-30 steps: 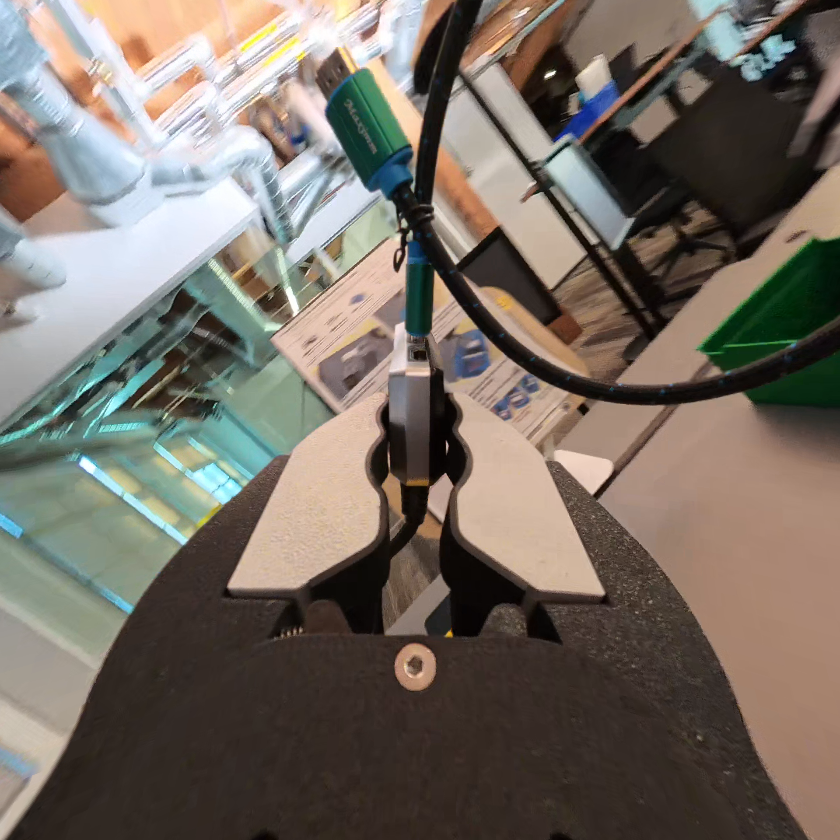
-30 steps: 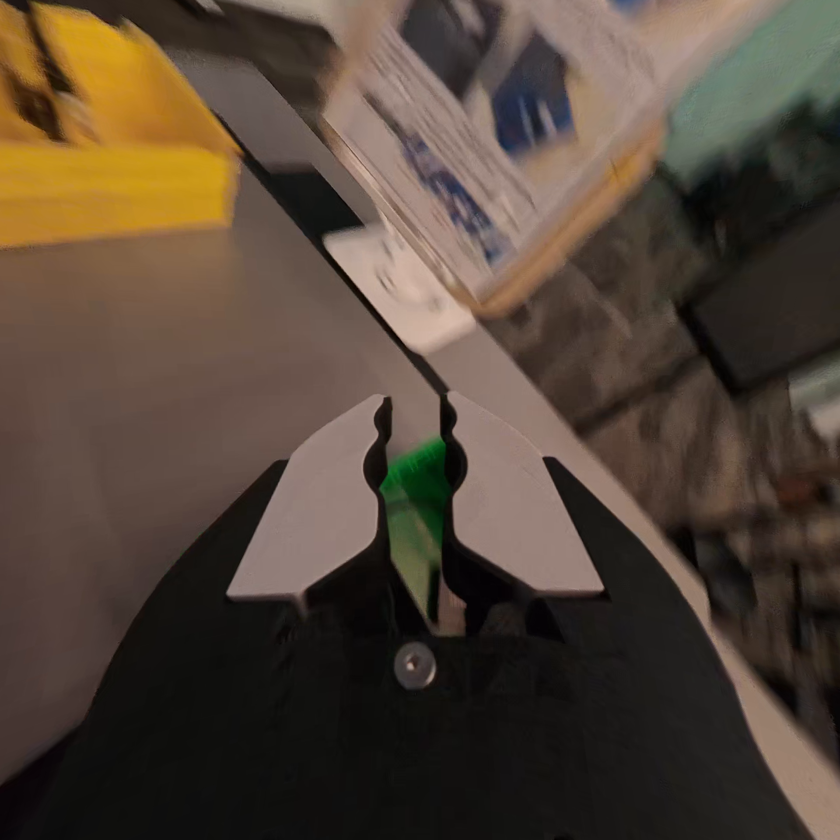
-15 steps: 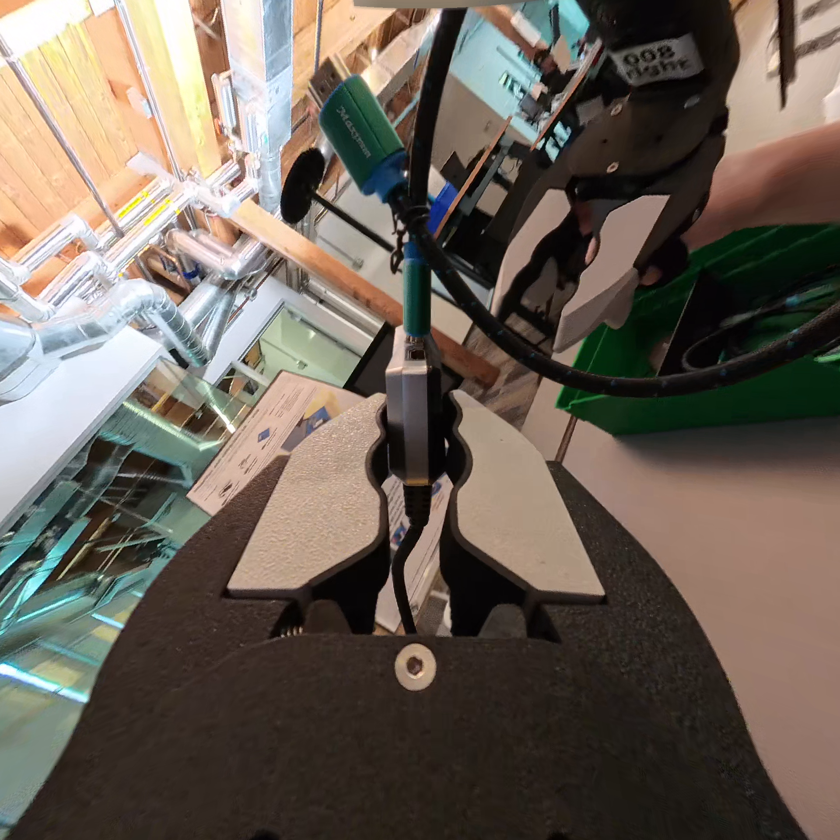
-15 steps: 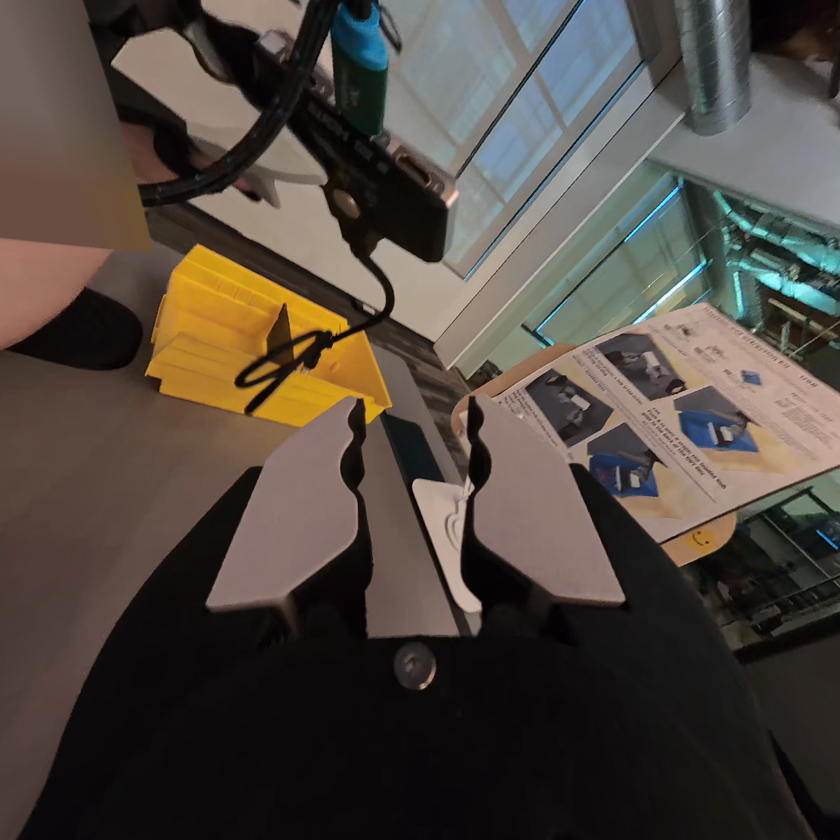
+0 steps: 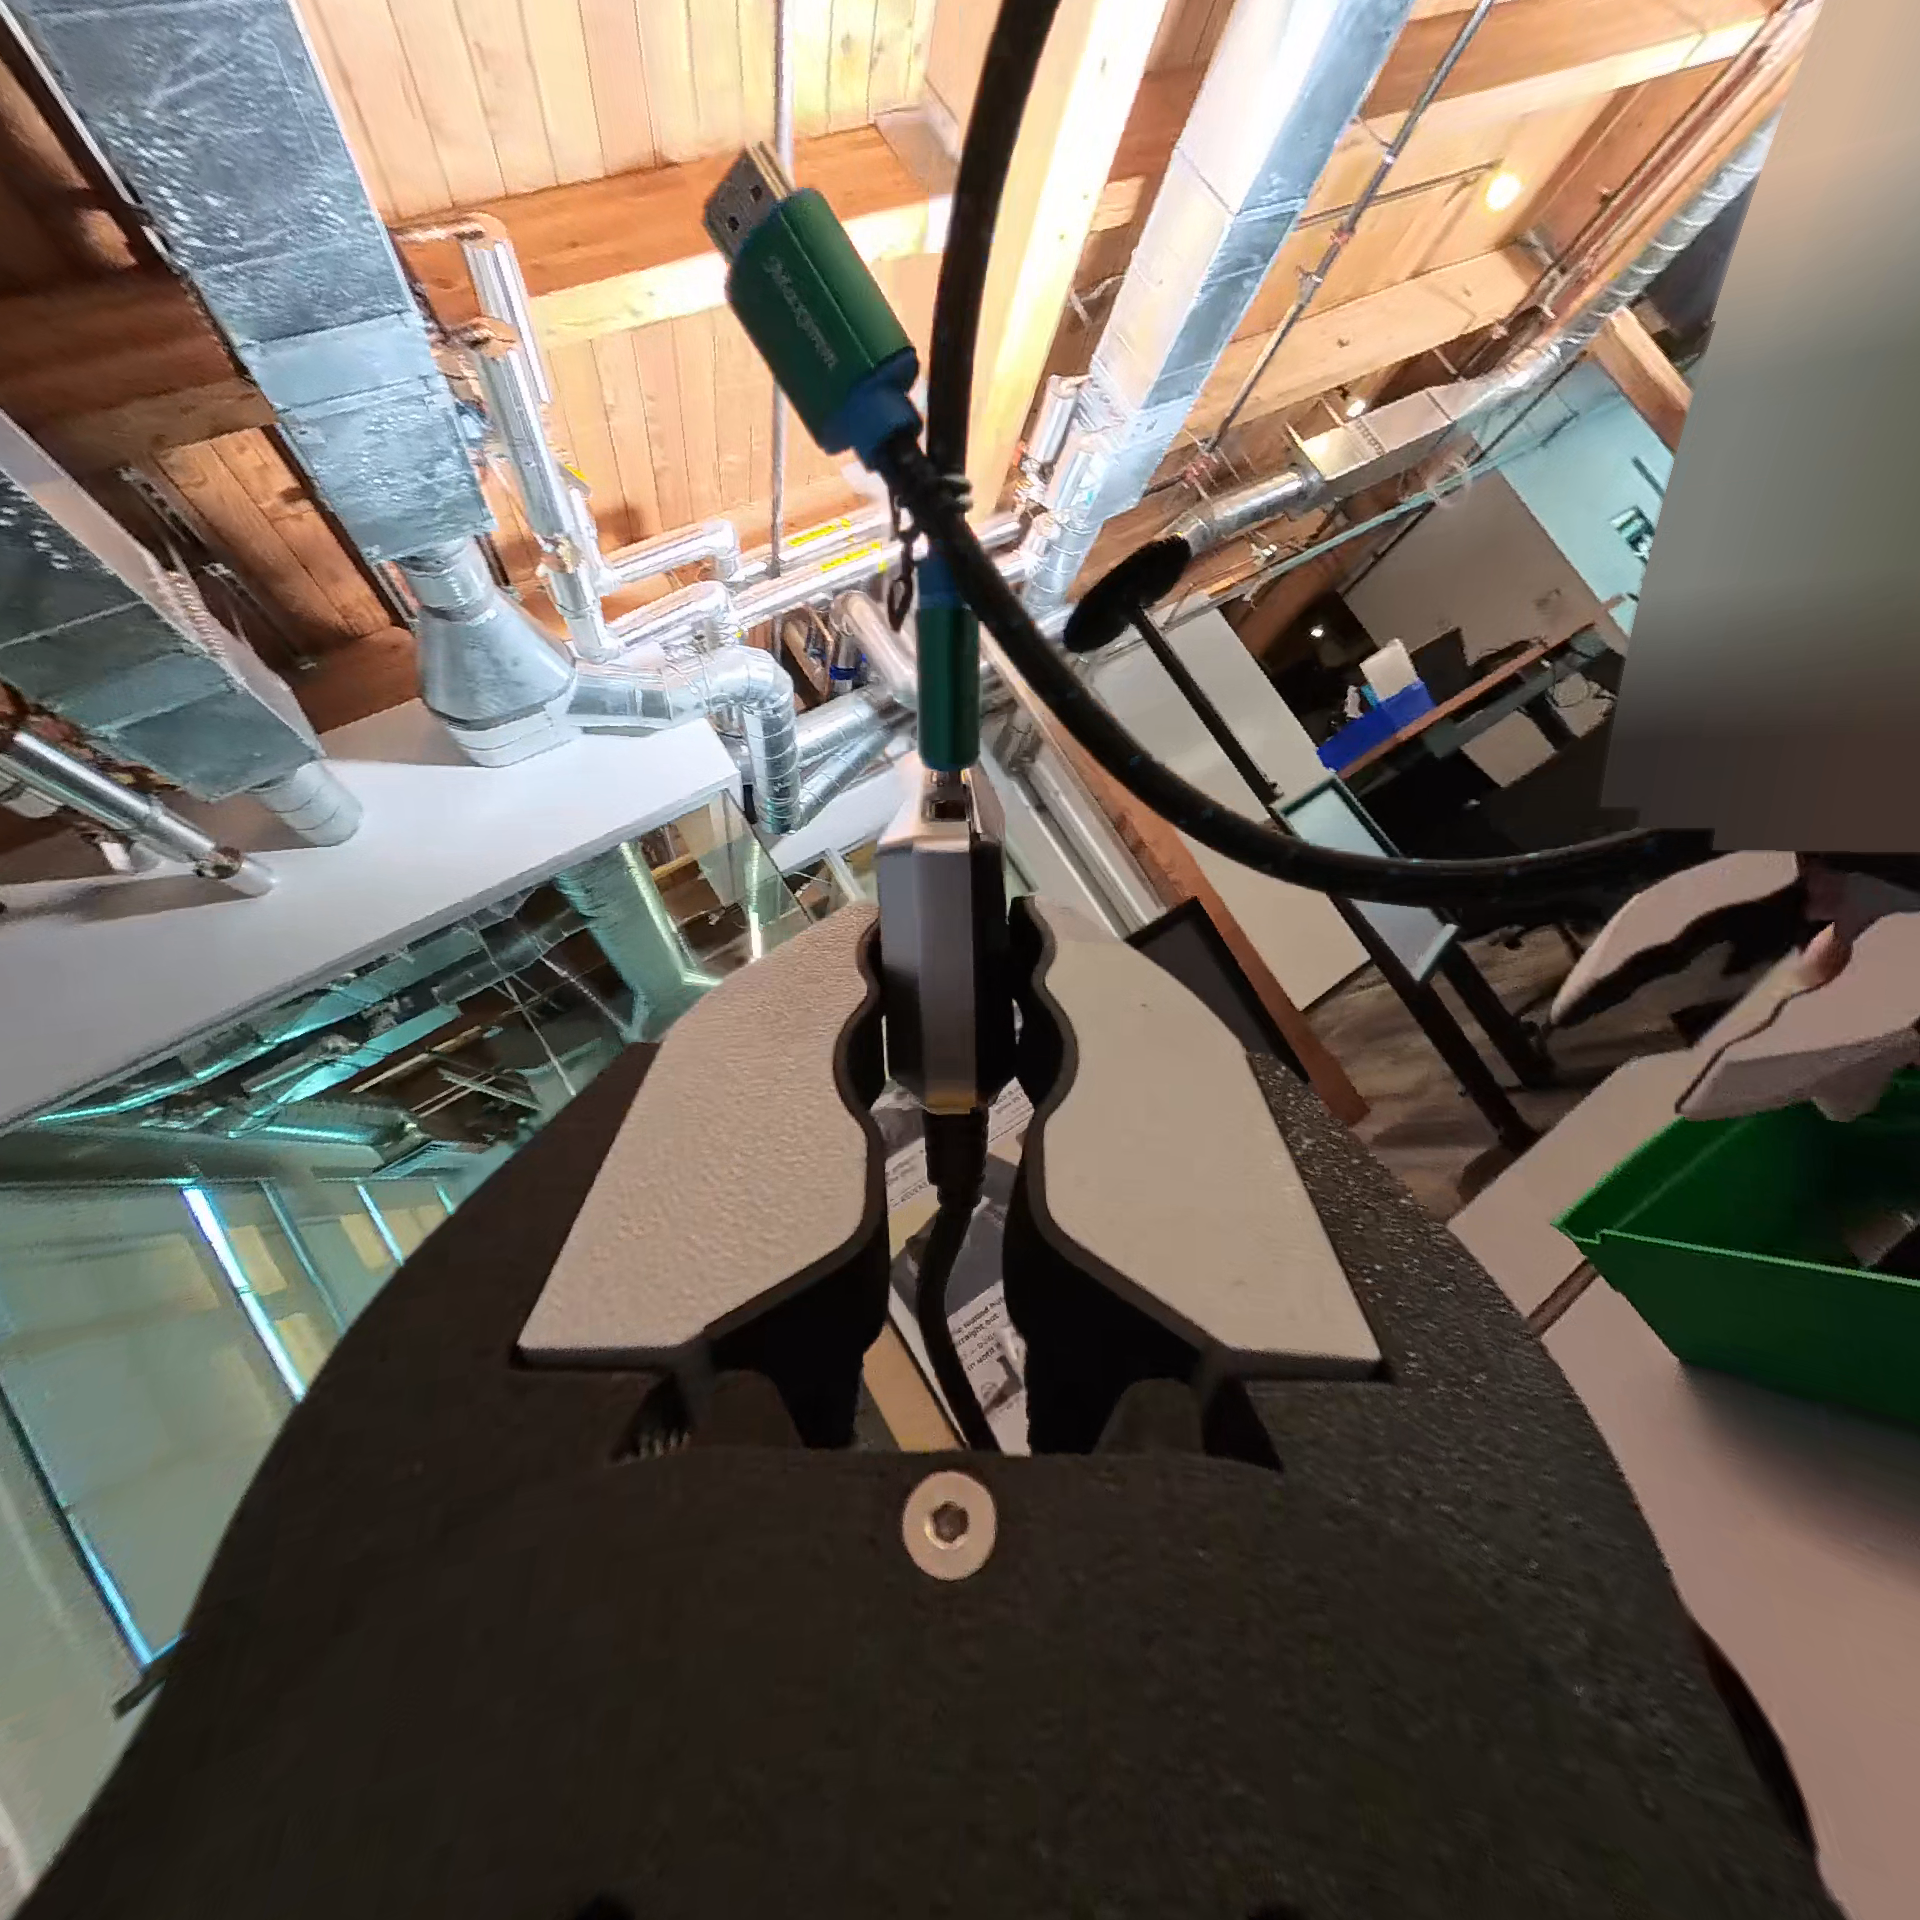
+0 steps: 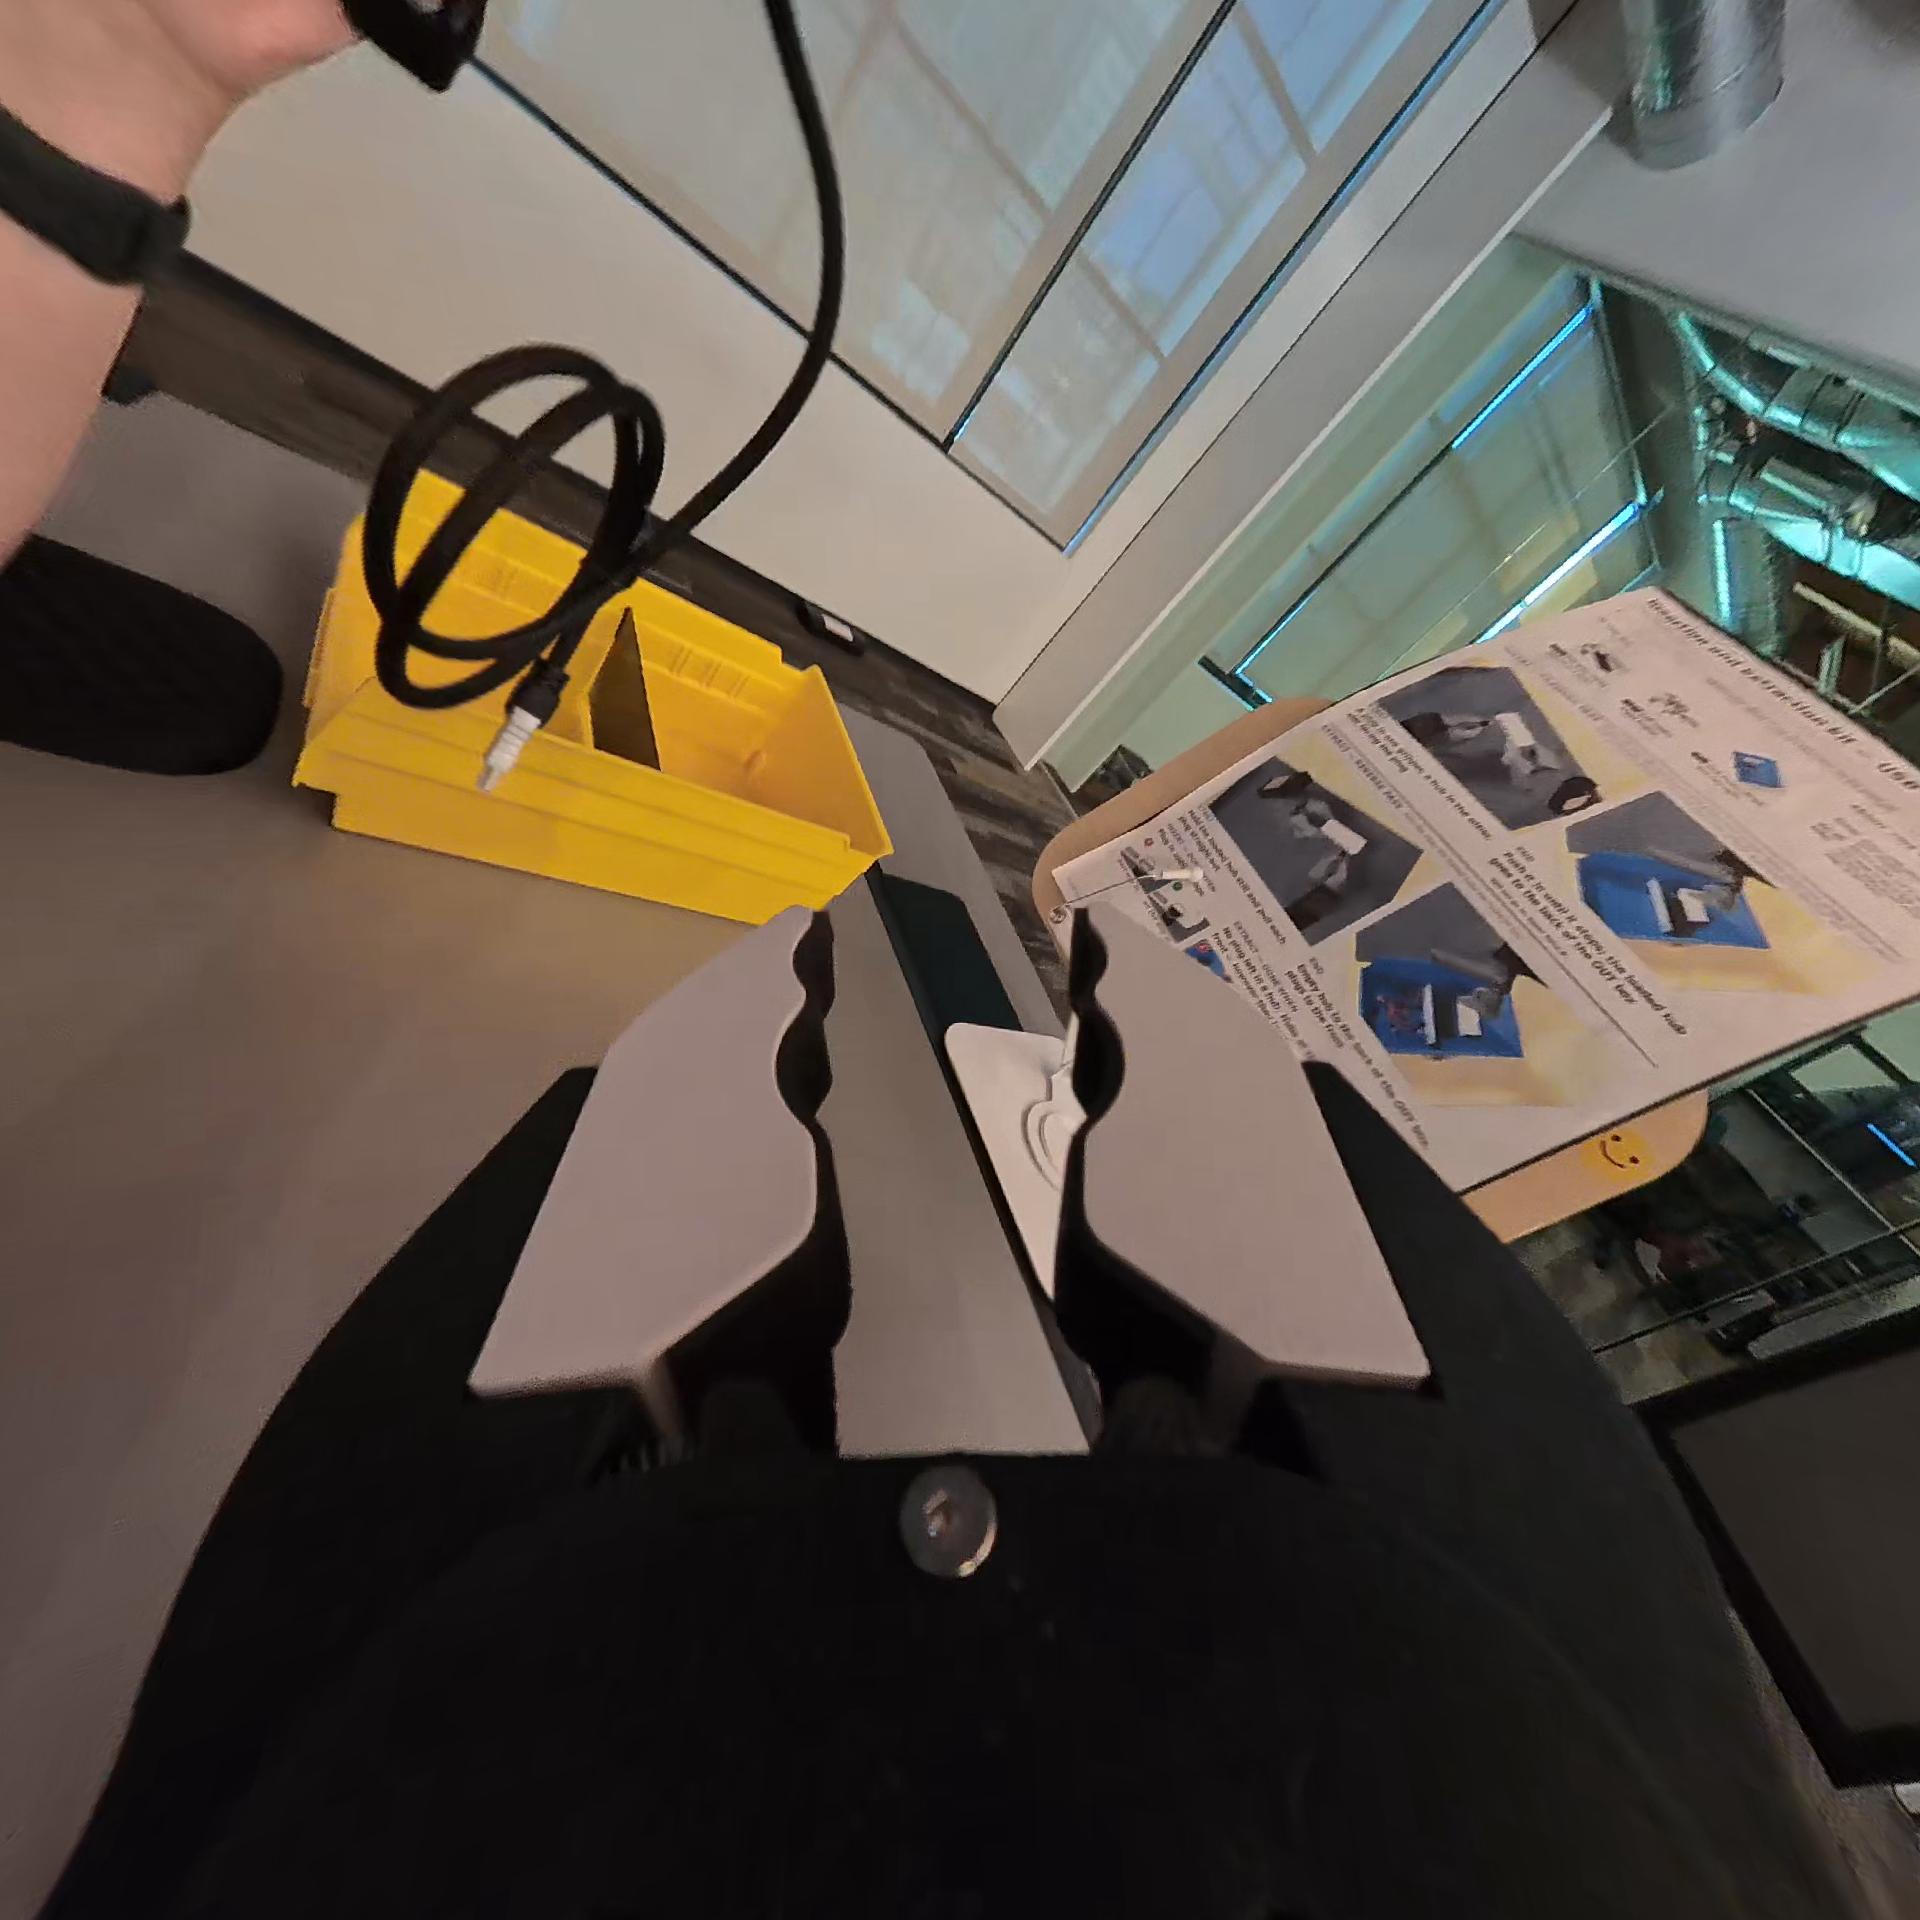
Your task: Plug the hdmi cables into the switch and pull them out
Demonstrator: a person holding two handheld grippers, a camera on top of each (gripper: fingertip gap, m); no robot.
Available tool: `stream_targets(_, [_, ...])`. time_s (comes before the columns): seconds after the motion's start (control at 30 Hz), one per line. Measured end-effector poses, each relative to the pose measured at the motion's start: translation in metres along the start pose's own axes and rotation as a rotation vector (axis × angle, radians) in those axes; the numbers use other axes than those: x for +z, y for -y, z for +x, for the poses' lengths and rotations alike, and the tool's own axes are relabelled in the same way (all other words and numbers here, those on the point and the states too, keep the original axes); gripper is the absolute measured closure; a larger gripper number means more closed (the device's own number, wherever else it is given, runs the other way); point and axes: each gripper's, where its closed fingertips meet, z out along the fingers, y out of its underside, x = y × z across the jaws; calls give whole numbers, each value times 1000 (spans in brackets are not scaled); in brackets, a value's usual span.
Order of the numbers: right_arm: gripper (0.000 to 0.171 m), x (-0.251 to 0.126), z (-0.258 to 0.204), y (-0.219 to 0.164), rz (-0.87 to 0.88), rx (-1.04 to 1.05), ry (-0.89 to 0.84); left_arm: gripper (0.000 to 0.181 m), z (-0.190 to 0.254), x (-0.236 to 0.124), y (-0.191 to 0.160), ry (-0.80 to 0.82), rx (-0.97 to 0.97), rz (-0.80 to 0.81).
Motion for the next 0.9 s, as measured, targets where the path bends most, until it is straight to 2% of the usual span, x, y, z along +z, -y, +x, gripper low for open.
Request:
stream_targets(0.1, [126,4,-3,-3,-8,14,27,160,8,18,2,-103,-11,-31])
stream_targets(0.2, [126,4,-5,-1,8,8,31,161,41,26,-3,-257,3,-54])
stream_targets(0.3, [124,-2,-5,9,49,-11,26,160,92,25,-31,-430,37,-112])
stream_targets(0.4, [122,-13,-4,28,114,-55,-3,160,134,24,-67,-536,49,-172])
stream_targets(0.5, [117,-16,-4,27,81,-123,-31,160,168,26,-85,-657,85,-162])
stream_targets(0.57, [110,-14,-8,23,55,-162,-31,160,186,26,-87,-723,83,-121])
stream_targets(0.63, [109,-9,-16,17,33,-195,1,160,201,25,-86,-780,75,-79])
stream_targets(0.7, [118,-3,-26,6,-15,-236,51,160,215,21,-85,-842,69,-48])
stream_targets(0.73, [136,-2,-36,1,-36,-279,100,161,219,20,-85,-850,79,-45])
stream_targets(0.77, [143,-2,-38,-2,-47,-314,108,160,220,20,-88,-844,100,-50])
stream_targets(0.9, [148,0,-41,-9,-69,-345,133,155,222,23,-96,-769,201,-78])
